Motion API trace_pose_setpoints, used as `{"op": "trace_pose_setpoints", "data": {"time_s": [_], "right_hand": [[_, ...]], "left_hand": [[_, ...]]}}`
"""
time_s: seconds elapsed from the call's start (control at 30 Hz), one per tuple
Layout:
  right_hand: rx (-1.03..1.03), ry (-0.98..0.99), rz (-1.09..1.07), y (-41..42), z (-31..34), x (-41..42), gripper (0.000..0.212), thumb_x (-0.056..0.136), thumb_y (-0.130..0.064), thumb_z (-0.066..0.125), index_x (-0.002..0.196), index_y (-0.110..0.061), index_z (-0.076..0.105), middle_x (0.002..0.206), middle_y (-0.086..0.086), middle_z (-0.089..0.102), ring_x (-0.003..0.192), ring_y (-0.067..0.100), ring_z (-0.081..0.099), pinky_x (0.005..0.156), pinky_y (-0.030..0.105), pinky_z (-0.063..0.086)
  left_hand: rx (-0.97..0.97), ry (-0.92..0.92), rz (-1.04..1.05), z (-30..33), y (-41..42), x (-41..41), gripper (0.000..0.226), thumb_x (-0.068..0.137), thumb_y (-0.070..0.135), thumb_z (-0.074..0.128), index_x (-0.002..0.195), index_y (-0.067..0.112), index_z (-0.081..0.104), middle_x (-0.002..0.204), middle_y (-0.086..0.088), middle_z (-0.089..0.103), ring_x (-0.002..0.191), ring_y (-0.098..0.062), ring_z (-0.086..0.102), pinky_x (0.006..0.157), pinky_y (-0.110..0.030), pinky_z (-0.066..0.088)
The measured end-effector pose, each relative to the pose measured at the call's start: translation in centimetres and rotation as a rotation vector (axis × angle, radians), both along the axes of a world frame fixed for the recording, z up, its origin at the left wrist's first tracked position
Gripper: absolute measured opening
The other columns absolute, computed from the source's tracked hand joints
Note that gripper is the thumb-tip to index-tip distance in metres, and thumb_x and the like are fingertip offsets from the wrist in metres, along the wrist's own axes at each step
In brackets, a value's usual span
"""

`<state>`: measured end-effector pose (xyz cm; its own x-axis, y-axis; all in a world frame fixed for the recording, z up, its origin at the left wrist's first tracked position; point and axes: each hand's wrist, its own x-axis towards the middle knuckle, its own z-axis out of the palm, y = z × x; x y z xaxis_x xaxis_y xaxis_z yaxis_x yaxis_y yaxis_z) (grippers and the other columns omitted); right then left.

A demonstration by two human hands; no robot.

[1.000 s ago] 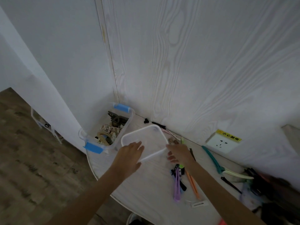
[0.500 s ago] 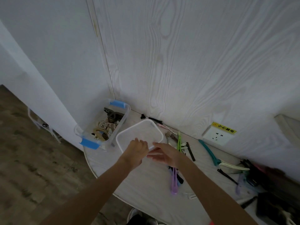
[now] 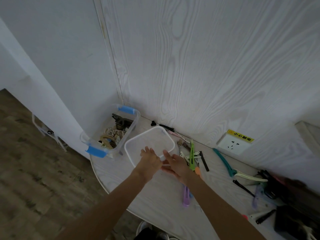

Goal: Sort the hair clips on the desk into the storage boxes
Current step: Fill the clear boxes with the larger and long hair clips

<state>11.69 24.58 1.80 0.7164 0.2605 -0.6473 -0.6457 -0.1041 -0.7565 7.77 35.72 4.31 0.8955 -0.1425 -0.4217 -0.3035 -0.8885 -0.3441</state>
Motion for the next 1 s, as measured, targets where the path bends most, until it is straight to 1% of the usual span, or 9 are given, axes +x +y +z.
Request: {"op": "trace_pose_setpoints", "data": {"time_s": [0.23,0.37,0.5,0.57,0.67,0.7,0.8,0.9,1.0], "right_hand": [[-0.051,-0.044,-0.055,0.0,-1.0,0.0,0.040,0.083,-0.035,0.065,0.088,0.004,0.061,0.073,0.009,0.070,0.061,0.015,0.070,0.062,0.024,0.059],[-0.141,-0.106,-0.103,0.3,-1.6,-0.4,0.037,0.082,-0.039,0.066,0.064,-0.007,0.061,0.067,0.009,0.069,0.062,0.015,0.068,0.063,0.022,0.058],[-0.175,-0.111,-0.102,0.3,-1.6,-0.3,0.040,0.081,-0.043,0.066,0.060,-0.009,0.062,0.066,0.008,0.069,0.063,0.015,0.068,0.065,0.023,0.058],[-0.182,-0.090,-0.107,0.4,-1.6,-0.3,0.041,0.081,-0.043,0.065,0.061,-0.008,0.061,0.067,0.008,0.068,0.064,0.016,0.068,0.066,0.023,0.059],[-0.142,-0.068,-0.122,0.6,-1.2,-0.6,0.042,0.084,-0.041,0.062,0.073,0.000,0.063,0.072,0.011,0.068,0.062,0.014,0.066,0.051,0.016,0.054],[-0.115,-0.034,-0.110,0.6,-1.2,-0.6,0.043,0.085,-0.041,0.060,0.079,0.001,0.062,0.077,0.012,0.068,0.064,0.014,0.066,0.053,0.017,0.054],[0.016,0.136,-0.016,0.6,-0.4,-0.2,0.044,0.091,-0.043,0.051,0.094,0.000,0.059,0.091,0.014,0.068,0.078,0.022,0.066,0.076,0.030,0.056],[-0.001,0.161,0.104,0.5,0.7,0.4,0.053,0.097,-0.042,0.039,0.110,0.006,0.058,0.091,0.014,0.066,0.078,0.021,0.065,0.067,0.029,0.054],[-0.059,0.099,0.130,0.4,1.0,0.1,0.053,0.097,-0.041,0.039,0.106,0.006,0.061,0.089,0.014,0.066,0.073,0.021,0.064,0.063,0.026,0.054]], "left_hand": [[-0.042,-0.033,0.045,0.1,-0.1,-0.2,0.067,0.086,0.006,0.061,0.140,-0.013,0.025,0.143,-0.040,0.027,0.134,-0.054,0.027,0.110,-0.056,0.029],[0.012,-0.020,0.024,-0.8,-0.3,-0.2,0.066,0.086,0.005,0.060,0.139,-0.014,0.026,0.140,-0.044,0.027,0.128,-0.059,0.030,0.104,-0.056,0.039],[0.086,0.001,-0.017,-0.9,-0.8,-0.4,0.058,0.088,0.005,0.056,0.137,-0.013,0.030,0.139,-0.046,0.024,0.125,-0.062,0.031,0.097,-0.053,0.047],[0.126,0.001,-0.036,-0.8,-1.0,-0.4,0.054,0.091,0.005,0.052,0.137,-0.013,0.031,0.140,-0.046,0.023,0.125,-0.062,0.032,0.095,-0.051,0.049],[0.150,0.004,-0.043,-0.8,-1.2,-0.4,0.052,0.093,0.006,0.049,0.137,-0.014,0.030,0.141,-0.046,0.022,0.125,-0.062,0.031,0.093,-0.048,0.051],[0.156,0.002,-0.044,-0.8,-1.2,-0.4,0.053,0.093,0.007,0.049,0.137,-0.015,0.029,0.141,-0.045,0.022,0.125,-0.061,0.031,0.092,-0.048,0.052],[0.144,-0.003,-0.042,-0.7,-1.2,-0.3,0.058,0.093,0.009,0.048,0.138,-0.017,0.022,0.142,-0.045,0.020,0.126,-0.061,0.030,0.093,-0.048,0.051],[0.128,-0.017,-0.058,-0.9,-1.1,-0.4,0.058,0.094,0.006,0.045,0.139,-0.018,0.017,0.143,-0.045,0.018,0.127,-0.060,0.030,0.094,-0.048,0.050],[0.112,-0.045,-0.045,-1.5,-0.8,-0.5,0.046,0.095,-0.007,0.032,0.137,-0.020,0.019,0.143,-0.045,0.017,0.126,-0.061,0.030,0.093,-0.048,0.051]]}}
